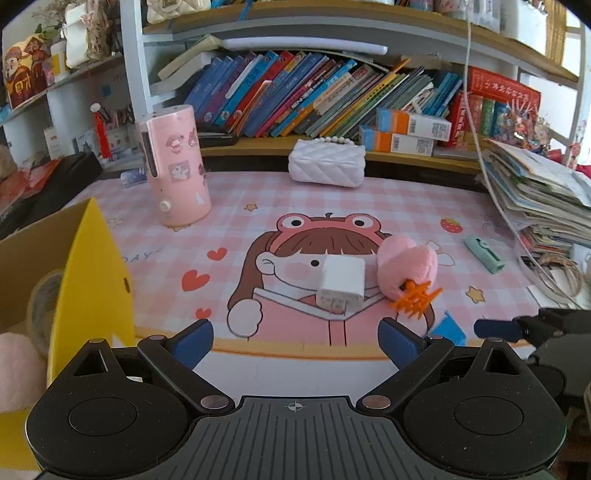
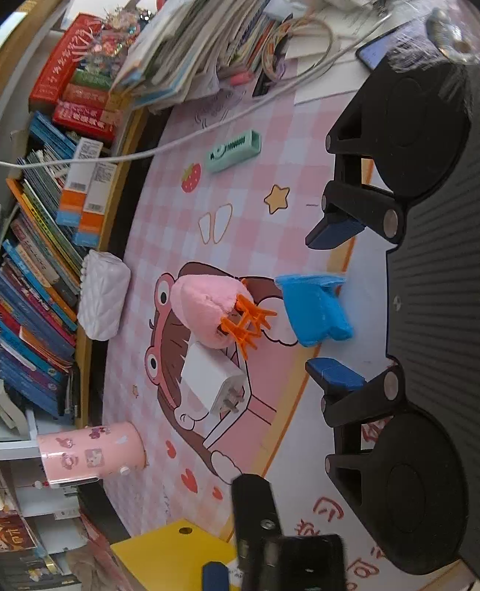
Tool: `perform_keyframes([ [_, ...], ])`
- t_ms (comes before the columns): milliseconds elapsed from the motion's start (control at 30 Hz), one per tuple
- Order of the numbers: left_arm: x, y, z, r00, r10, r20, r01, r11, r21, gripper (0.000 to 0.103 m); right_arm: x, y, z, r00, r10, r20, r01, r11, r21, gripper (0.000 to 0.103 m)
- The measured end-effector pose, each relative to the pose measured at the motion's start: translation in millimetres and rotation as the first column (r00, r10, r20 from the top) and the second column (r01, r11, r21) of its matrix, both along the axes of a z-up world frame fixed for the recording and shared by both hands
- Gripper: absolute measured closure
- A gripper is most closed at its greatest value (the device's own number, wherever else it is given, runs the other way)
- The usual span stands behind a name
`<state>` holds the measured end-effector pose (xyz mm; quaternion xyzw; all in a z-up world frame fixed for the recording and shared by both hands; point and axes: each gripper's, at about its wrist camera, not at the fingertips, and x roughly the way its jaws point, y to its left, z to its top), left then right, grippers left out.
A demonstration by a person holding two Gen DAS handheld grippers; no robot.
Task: Organize objects
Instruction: 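Grasp the white charger plug with the left gripper while the right gripper grasps the blue toy piece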
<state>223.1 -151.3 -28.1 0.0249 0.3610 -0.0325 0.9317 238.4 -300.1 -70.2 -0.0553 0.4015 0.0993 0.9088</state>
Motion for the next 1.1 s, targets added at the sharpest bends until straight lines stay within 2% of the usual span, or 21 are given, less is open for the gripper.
perform_keyframes([
  [67,10.3,-3.3,-3.4,1.000,0.004,-0.013,-0.004,1.000,0.001,0.008,6.4,-1.3,-4.6,1.000,0.008,-0.012,-0.008,1.000,0.006,0.045],
  [167,23.2,-9.3,-8.2,1.000,0.001,-0.010,-0.001,1.000,0.015,0.008,12.0,-4.4,-8.8,0.999,0.033,-0.028,-0.032,0.999,0.032,0.062],
  [267,37.5,-16.9,-13.2,1.000,-0.010,-0.016,0.010,1.000,0.017,0.012,11.3,-9.5,-5.7,0.998,0.058,-0.006,-0.057,0.997,0.052,0.064],
  [433,62.4,-29.9,-27.3,0.999,-0.010,-0.036,0.011,0.999,0.032,0.021,4.1,-20.8,6.9,0.997,0.071,0.041,-0.073,0.996,0.052,0.065],
  [733,94.6,-42.1,-52.0,0.993,-0.030,-0.114,0.033,0.999,0.022,0.041,-5.3,-33.3,14.3,0.994,0.087,0.060,-0.091,0.994,0.065,0.065],
  [900,98.4,-39.7,-56.7,0.992,-0.024,-0.127,0.025,1.000,0.000,0.044,-5.0,-36.2,12.9,0.996,0.077,0.047,-0.081,0.994,0.076,0.065],
  [967,97.9,-39.7,-57.0,0.992,-0.036,-0.122,0.036,0.999,0.000,0.049,-5.7,-36.9,12.4,0.997,0.072,0.039,-0.075,0.994,0.081,0.065],
  [1000,97.0,-39.4,-56.6,0.992,-0.047,-0.119,0.047,0.999,-0.004,0.056,-5.5,-36.8,12.4,0.997,0.070,0.037,-0.072,0.994,0.080,0.065],
  [1033,96.8,-39.1,-56.0,0.992,-0.050,-0.118,0.050,0.999,-0.004,0.059,-6.0,-36.0,12.6,0.997,0.068,0.038,-0.071,0.994,0.078,0.065],
  [1100,96.8,-37.1,-54.8,0.991,-0.052,-0.127,0.051,0.999,-0.014,0.059,-5.8,-34.8,12.9,0.997,0.065,0.040,-0.068,0.995,0.073,0.065],
])
